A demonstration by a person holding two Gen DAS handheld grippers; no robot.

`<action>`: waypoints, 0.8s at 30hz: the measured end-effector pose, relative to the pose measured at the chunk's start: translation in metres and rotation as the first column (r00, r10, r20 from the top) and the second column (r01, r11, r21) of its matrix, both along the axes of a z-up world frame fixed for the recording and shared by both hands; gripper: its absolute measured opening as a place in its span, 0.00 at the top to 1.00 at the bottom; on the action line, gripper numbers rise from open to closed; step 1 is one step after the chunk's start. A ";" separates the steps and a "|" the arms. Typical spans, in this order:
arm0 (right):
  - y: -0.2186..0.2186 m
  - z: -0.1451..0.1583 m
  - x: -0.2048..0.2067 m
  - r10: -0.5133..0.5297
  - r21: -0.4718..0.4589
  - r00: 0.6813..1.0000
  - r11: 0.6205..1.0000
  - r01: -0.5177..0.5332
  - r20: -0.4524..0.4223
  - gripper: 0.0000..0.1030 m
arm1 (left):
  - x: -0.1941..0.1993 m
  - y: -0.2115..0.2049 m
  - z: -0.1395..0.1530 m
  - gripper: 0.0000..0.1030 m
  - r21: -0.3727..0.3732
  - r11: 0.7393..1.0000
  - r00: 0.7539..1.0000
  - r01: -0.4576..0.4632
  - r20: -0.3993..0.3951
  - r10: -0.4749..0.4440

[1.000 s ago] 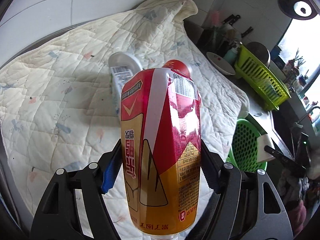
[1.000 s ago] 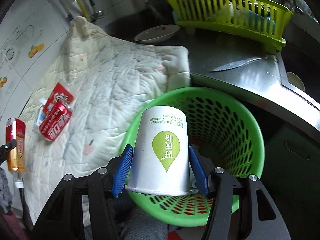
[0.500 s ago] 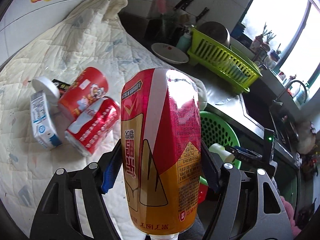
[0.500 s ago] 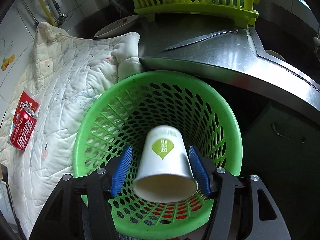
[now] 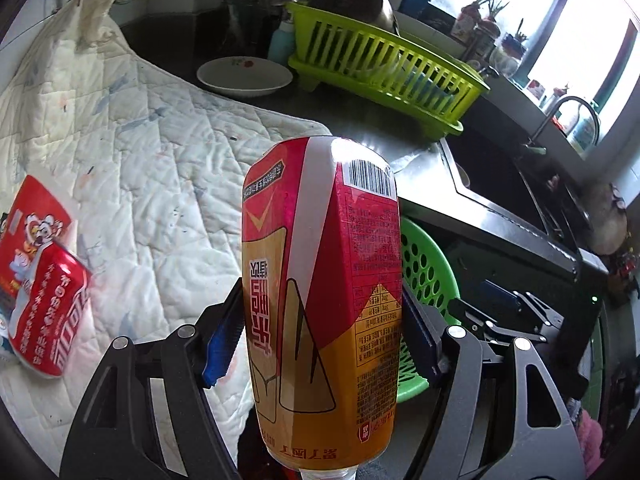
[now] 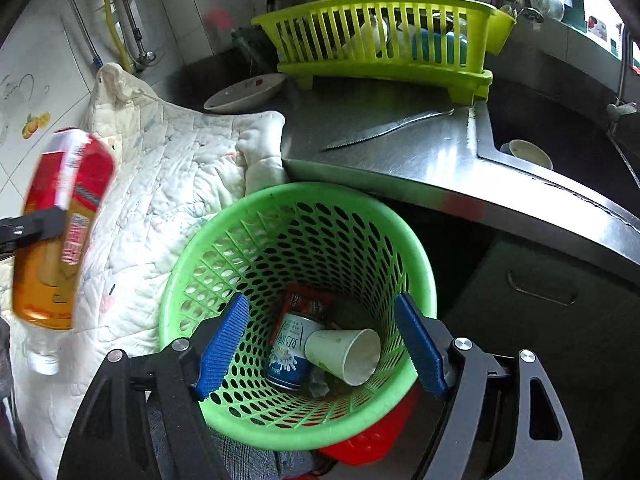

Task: Collect trash
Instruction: 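Lower the red-gold carton into the green basket and open the left gripper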

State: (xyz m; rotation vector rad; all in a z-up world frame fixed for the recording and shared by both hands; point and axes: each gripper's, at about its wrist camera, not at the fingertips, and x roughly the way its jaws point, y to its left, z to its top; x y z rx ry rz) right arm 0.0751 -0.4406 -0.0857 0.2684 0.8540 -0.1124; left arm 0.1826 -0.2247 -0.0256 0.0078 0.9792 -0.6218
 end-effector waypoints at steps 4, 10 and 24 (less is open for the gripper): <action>-0.003 0.005 -0.012 0.004 0.016 1.000 1.000 -0.004 0.019 0.29 | 0.005 -0.031 -0.012 0.32 0.024 0.999 0.999 0.039 -0.010 -0.039; -0.010 0.005 -0.027 -0.005 0.038 1.000 0.999 0.003 0.030 0.28 | 0.012 -0.073 -0.037 0.31 0.072 0.993 0.995 0.091 -0.056 -0.087; -0.010 0.004 -0.037 -0.003 0.055 0.999 0.999 0.001 0.033 0.28 | -0.004 -0.072 -0.038 0.24 0.076 0.992 0.995 0.100 -0.027 -0.098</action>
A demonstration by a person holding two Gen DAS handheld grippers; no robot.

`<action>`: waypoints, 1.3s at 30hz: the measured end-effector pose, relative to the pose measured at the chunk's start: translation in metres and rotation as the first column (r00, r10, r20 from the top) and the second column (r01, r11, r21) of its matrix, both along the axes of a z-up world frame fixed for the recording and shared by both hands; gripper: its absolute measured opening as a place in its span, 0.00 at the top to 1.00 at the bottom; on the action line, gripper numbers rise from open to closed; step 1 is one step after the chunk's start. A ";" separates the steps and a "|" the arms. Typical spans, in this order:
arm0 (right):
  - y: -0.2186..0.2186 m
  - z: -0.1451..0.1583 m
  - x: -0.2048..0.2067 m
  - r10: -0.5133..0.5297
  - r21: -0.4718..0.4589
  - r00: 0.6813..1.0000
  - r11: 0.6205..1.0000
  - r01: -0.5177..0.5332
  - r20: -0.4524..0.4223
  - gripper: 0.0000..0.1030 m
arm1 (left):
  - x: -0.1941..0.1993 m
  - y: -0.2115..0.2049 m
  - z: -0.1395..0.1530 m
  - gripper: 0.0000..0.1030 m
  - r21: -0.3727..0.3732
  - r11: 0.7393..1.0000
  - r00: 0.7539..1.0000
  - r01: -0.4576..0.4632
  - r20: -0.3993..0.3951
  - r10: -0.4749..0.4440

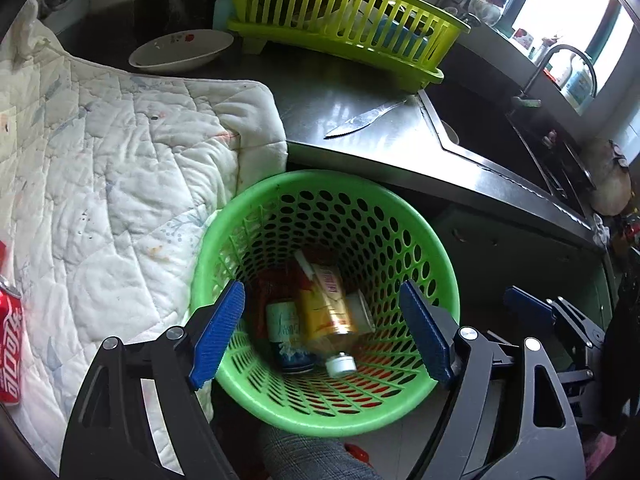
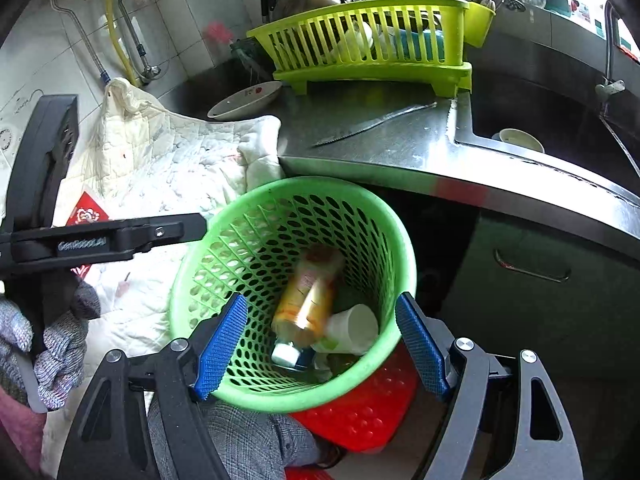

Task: Collect trash
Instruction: 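Lower the red-gold carton into the green basket and open the left gripper, then grasp the white milk carton with the left gripper while the right grasps the red Coke can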

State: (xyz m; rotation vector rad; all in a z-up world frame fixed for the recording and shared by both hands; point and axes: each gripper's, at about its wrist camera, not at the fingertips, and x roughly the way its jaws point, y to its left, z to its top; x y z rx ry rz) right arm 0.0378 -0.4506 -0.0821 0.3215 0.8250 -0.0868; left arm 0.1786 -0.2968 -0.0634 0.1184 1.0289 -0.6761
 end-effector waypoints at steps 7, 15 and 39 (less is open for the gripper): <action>0.021 0.011 0.006 0.051 -0.003 0.998 0.999 -0.051 0.026 0.28 | -0.015 0.052 0.023 0.24 0.017 0.998 0.994 -0.055 0.091 0.053; 0.059 0.029 0.025 0.135 -0.007 0.989 0.991 -0.135 0.051 0.28 | -0.014 0.123 0.050 0.24 0.030 0.984 0.968 -0.177 0.187 0.169; 0.174 0.040 0.075 0.355 -0.018 0.934 0.935 -0.355 0.025 0.28 | 0.072 0.354 0.034 0.24 0.071 0.670 0.673 -0.739 0.127 0.729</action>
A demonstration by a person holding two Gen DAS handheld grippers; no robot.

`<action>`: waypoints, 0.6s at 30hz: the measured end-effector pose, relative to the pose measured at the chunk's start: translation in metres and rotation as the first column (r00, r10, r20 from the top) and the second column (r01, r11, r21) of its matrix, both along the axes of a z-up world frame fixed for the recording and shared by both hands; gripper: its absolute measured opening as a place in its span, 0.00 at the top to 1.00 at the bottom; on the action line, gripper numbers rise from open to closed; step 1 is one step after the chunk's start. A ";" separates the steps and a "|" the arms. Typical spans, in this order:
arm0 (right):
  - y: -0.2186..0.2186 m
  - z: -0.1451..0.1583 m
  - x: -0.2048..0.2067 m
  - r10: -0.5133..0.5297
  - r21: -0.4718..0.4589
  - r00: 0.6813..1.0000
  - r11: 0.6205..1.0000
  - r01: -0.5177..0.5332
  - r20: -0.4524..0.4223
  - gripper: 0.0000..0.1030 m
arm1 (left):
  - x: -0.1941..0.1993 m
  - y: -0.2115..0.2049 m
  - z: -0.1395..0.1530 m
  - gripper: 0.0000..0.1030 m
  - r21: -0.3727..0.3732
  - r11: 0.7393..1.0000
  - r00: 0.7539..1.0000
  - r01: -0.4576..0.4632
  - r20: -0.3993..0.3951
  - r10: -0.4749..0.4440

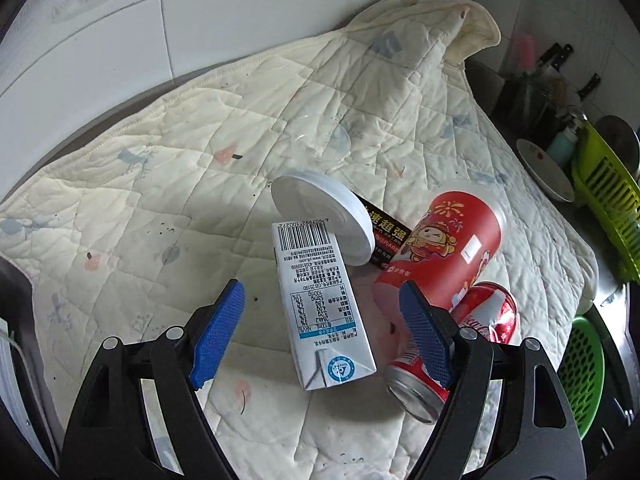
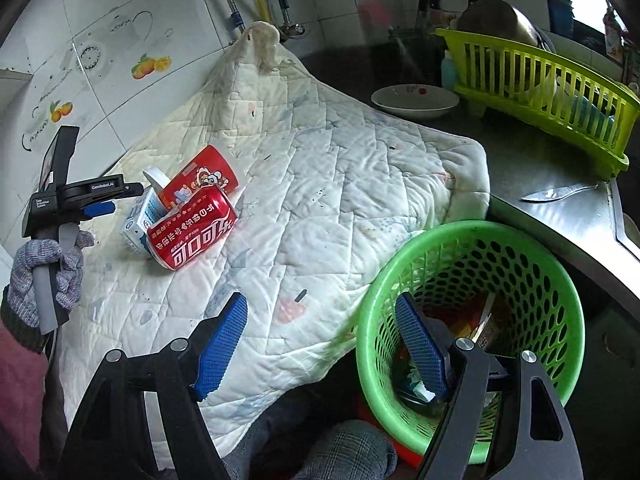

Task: Collect trash
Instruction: 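Grasp the white milk carton with the left gripper while the right grasps the red Coke can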

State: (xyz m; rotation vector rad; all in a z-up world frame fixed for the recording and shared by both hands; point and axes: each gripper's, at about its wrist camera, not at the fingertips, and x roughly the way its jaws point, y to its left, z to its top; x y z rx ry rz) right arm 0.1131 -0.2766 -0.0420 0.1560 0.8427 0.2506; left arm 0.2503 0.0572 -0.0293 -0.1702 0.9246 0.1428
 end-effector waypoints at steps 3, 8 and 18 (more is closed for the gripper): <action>0.013 -0.001 0.007 0.022 -0.005 1.000 1.000 -0.022 -0.012 0.28 | 0.007 0.004 -0.012 0.24 -0.014 1.000 0.999 -0.008 -0.032 0.007; 0.032 -0.001 0.016 0.054 -0.012 0.998 0.998 -0.055 -0.024 0.28 | 0.014 0.008 -0.028 0.24 -0.044 0.999 0.998 -0.012 -0.067 0.009; 0.069 0.001 0.043 0.102 0.032 0.992 0.995 -0.100 -0.069 0.28 | 0.013 0.022 -0.040 0.56 -0.123 0.992 0.995 0.000 -0.100 -0.012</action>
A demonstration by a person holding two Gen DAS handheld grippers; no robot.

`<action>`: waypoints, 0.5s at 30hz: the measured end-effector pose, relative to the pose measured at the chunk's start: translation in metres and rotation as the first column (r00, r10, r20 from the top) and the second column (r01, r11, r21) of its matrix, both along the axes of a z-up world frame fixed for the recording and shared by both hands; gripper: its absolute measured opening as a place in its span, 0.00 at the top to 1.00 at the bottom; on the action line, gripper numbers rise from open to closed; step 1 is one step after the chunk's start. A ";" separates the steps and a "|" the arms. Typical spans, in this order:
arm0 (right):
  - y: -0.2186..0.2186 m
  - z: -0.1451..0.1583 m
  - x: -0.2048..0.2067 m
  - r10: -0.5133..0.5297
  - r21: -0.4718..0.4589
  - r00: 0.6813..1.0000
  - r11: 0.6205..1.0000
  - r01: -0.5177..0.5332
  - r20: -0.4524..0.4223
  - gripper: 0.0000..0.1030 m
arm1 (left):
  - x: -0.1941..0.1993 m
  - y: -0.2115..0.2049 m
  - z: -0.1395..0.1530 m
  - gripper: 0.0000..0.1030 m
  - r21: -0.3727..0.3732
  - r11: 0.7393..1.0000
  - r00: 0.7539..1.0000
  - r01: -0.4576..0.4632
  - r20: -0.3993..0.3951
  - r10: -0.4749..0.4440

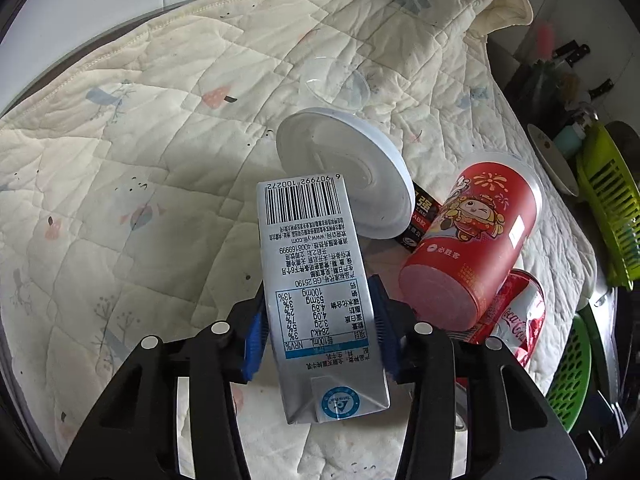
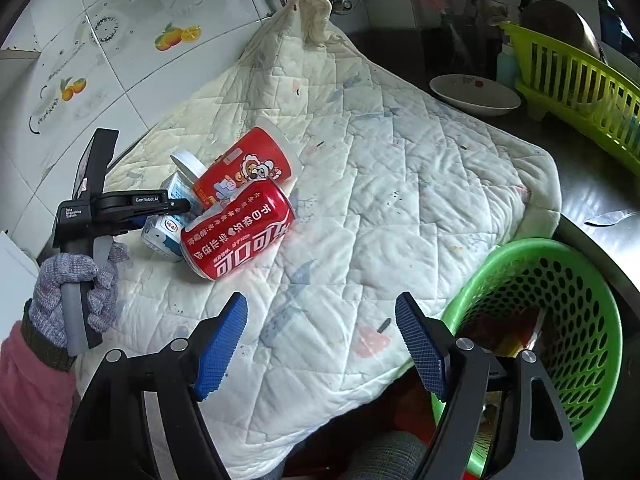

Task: Collect trash
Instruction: 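Grasp the white milk carton with the left gripper while the right grasps the red Coke can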

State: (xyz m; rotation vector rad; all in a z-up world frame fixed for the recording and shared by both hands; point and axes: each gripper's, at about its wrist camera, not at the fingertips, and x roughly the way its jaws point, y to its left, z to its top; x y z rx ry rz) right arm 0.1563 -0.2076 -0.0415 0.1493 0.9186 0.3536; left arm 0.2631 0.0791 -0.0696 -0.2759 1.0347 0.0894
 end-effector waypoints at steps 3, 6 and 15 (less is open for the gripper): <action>0.014 0.000 0.009 0.016 0.026 1.000 1.000 -0.015 -0.022 0.28 | -0.008 0.002 0.006 0.57 0.007 1.000 1.000 0.014 0.018 -0.014; 0.029 0.001 0.020 0.032 0.071 0.998 0.997 -0.029 -0.050 0.28 | -0.017 0.008 0.012 0.60 -0.007 1.000 0.999 0.022 0.031 -0.022; 0.059 -0.009 0.062 0.012 0.253 0.983 0.967 0.035 -0.181 0.28 | -0.043 0.027 0.029 0.60 -0.019 0.999 0.996 0.041 0.076 -0.039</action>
